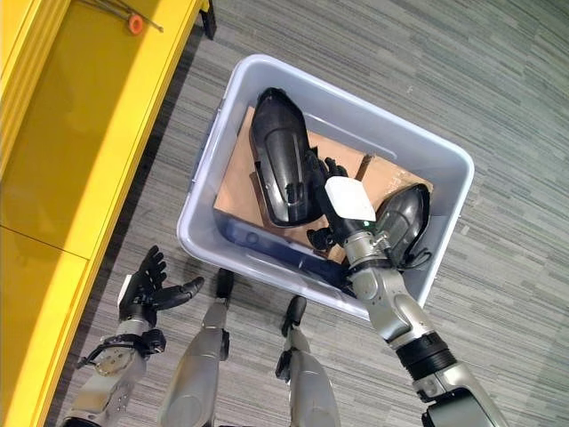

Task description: Move parts from the plastic box to the shelf.

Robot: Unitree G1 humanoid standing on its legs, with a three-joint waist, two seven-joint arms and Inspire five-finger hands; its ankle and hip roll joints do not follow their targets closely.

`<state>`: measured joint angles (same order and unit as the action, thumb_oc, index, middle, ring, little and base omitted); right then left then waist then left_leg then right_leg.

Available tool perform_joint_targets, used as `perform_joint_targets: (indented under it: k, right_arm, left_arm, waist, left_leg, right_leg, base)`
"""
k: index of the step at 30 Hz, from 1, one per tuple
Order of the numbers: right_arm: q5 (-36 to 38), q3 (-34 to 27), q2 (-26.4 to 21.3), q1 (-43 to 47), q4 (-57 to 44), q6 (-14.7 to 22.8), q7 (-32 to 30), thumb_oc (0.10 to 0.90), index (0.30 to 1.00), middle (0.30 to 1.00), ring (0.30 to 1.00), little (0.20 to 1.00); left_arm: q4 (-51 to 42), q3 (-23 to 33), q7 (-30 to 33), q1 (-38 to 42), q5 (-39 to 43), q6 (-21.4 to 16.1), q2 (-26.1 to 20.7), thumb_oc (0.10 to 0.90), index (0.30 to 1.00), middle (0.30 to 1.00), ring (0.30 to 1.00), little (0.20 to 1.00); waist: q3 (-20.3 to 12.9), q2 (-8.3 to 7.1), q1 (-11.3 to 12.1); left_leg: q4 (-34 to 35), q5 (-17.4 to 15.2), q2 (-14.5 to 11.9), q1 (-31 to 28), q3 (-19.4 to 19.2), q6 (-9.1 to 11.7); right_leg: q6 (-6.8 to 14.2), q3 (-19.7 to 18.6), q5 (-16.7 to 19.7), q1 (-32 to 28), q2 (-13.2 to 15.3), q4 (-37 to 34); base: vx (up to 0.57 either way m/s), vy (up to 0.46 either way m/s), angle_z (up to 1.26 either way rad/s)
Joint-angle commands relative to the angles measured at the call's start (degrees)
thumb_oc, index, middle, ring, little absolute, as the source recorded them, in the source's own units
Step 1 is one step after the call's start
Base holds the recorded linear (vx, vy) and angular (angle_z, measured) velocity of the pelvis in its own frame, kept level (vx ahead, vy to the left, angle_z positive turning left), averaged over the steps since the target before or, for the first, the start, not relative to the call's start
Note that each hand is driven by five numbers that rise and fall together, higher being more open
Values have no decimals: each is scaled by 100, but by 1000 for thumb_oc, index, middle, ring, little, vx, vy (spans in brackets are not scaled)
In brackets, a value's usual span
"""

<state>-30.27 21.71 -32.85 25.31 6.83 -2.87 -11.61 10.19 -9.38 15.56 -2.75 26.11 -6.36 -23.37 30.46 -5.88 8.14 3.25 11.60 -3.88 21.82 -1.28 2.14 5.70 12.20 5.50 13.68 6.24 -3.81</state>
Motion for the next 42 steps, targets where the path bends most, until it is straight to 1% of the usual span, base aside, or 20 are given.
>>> perform_joint_targets:
  k: [1,10,15,21,22,23,24,27,28,29,31,33,34,35,36,40,42]
  right_arm:
    - [-82,81,-174,493,-427,293,-128,900,1000,1000,1000,1000]
    - [-373,551,-3,684,-84,296,49,900,1000,1000,1000,1000]
    - [-386,822,211,767,420,240,49,900,1000,1000,1000,1000]
    - [-551,1074,367,1001,1001,149,-47,900,1000,1000,1000,1000]
    - [-756,1159,386,1139,1221,58,-97,900,1000,1000,1000,1000]
    - [-760,1166,393,1154,1238,60,-106,900,1000,1000,1000,1000]
    - [-921,1263,451,1337,1607,-21,-230,900,1000,1000,1000,1000]
    - [-1166,1363,510,1637,2163,-208,-445,900,1000,1000,1000,1000]
    - [-1161,1315,541,1653,2334,-276,-524,900,1000,1000,1000,1000]
    - [-1205,1321,560,1738,2503,-340,-559,900,1000,1000,1000,1000]
    - [-1202,1327,568,1759,2526,-336,-573,900,1000,1000,1000,1000]
    - [-1129,1352,688,1884,3194,-486,-716,900,1000,1000,1000,1000]
    - [-1122,1459,805,1935,3459,-495,-652,602,583,583,583,583]
    - [-1101,1471,841,1938,3526,-495,-671,400,300,300,300,300]
    - [-1101,1471,841,1938,3526,-495,-671,400,300,300,300,300]
    - [-936,1528,1105,1705,3797,-467,-585,400,300,300,300,300]
    - [-818,1509,1201,1532,3727,-436,-574,400,300,300,300,300]
  left_arm:
    - [-550,174,44,-252,-165,-358,-28,900,1000,1000,1000,1000]
    - [-525,100,36,-217,-176,-381,-17,900,1000,1000,1000,1000]
    - [-515,33,48,-160,-164,-411,-37,900,1000,1000,1000,1000]
    - [-491,-76,53,-98,-174,-448,-40,900,1000,1000,1000,1000]
    - [-492,-137,52,-87,-143,-456,-44,900,1000,1000,1000,1000]
    - [-490,-133,52,-81,-142,-457,-43,900,1000,1000,1000,1000]
    - [-531,-198,61,-82,-115,-502,-52,900,1000,1000,1000,1000]
    - [-552,-275,97,-61,-68,-548,-69,900,1000,1000,1000,1000]
    - [-560,-303,109,-87,-62,-564,-72,900,1000,1000,1000,1000]
    - [-561,-332,111,-46,-54,-560,-80,900,1000,1000,1000,1000]
    - [-557,-329,111,-34,-54,-560,-80,900,1000,1000,1000,1000]
    - [-530,-416,104,17,-21,-585,-75,900,1000,1000,1000,1000]
    - [-517,-457,89,54,-10,-581,-70,900,1000,1000,1000,1000]
    - [-522,-463,86,56,-15,-577,-65,900,1000,1000,1000,1000]
    - [-522,-463,86,56,-15,-577,-65,900,1000,1000,1000,1000]
    - [-489,-480,60,73,-39,-550,-35,900,1000,1000,1000,1000]
    - [-483,-471,69,91,-38,-535,-16,900,1000,1000,1000,1000]
  waist:
    - [-67,-107,0]
    - [-67,-90,33]
    - [-67,-109,46]
    - [-67,-84,87]
    - [-67,-53,102]
    - [-67,-53,96]
    - [-67,-10,107]
    - [-67,44,128]
    - [-67,73,134]
    - [-67,98,136]
    - [-67,97,134]
    - [-67,177,147]
    - [-67,206,152]
    - [-67,212,153]
    - [-67,212,153]
    - [-67,237,155]
    - [-67,240,149]
  left_leg:
    - [-530,-621,-154,-70,252,85]
    - [-535,-604,-138,52,287,82]
    - [-547,-590,-133,177,304,82]
    - [-602,-586,-126,367,347,80]
    - [-645,-593,-117,471,362,78]
    - [-658,-597,-117,486,365,78]
    - [-763,-626,-99,630,387,71]
    - [-969,-694,-72,879,414,60]
    - [-1027,-748,-74,917,414,59]
    - [-1062,-724,-52,1016,424,49]
    - [-1087,-734,-52,1043,427,49]
    - [-1194,-783,-41,1204,447,44]
    - [-1194,-768,-29,1255,461,42]
    - [-1189,-763,-28,1257,460,41]
    - [-1189,-763,-28,1257,460,41]
    - [-1123,-736,-27,1194,472,35]
    - [-1071,-721,-33,1115,468,35]
  right_leg:
    - [192,212,45,279,427,579]
    - [190,261,55,382,418,593]
    - [186,266,75,486,411,607]
    - [179,295,78,637,400,633]
    - [171,308,69,705,402,670]
    - [170,310,67,716,403,679]
    - [156,316,53,837,410,747]
    - [135,323,25,1039,413,898]
    - [128,312,-14,1086,410,962]
    - [118,312,0,1181,418,994]
    - [117,310,-6,1204,420,1013]
    - [100,314,-66,1374,444,1162]
    - [98,315,-68,1429,448,1184]
    - [97,315,-63,1440,450,1184]
    - [97,315,-63,1440,450,1184]
    - [100,342,-62,1423,463,1197]
    - [105,345,-69,1379,464,1196]
  base:
    - [0,0,0]
    - [0,0,0]
    - [0,0,0]
    - [0,0,0]
    - [0,0,0]
    - [-39,-2,1]
    - [-31,0,4]
    - [-31,7,6]
    - [-38,23,2]
    - [0,0,0]
    - [0,0,0]
    - [-19,12,2]
    - [-30,17,5]
    - [-17,12,6]
    - [-3,6,3]
    - [-1,2,1]
    - [0,0,0]
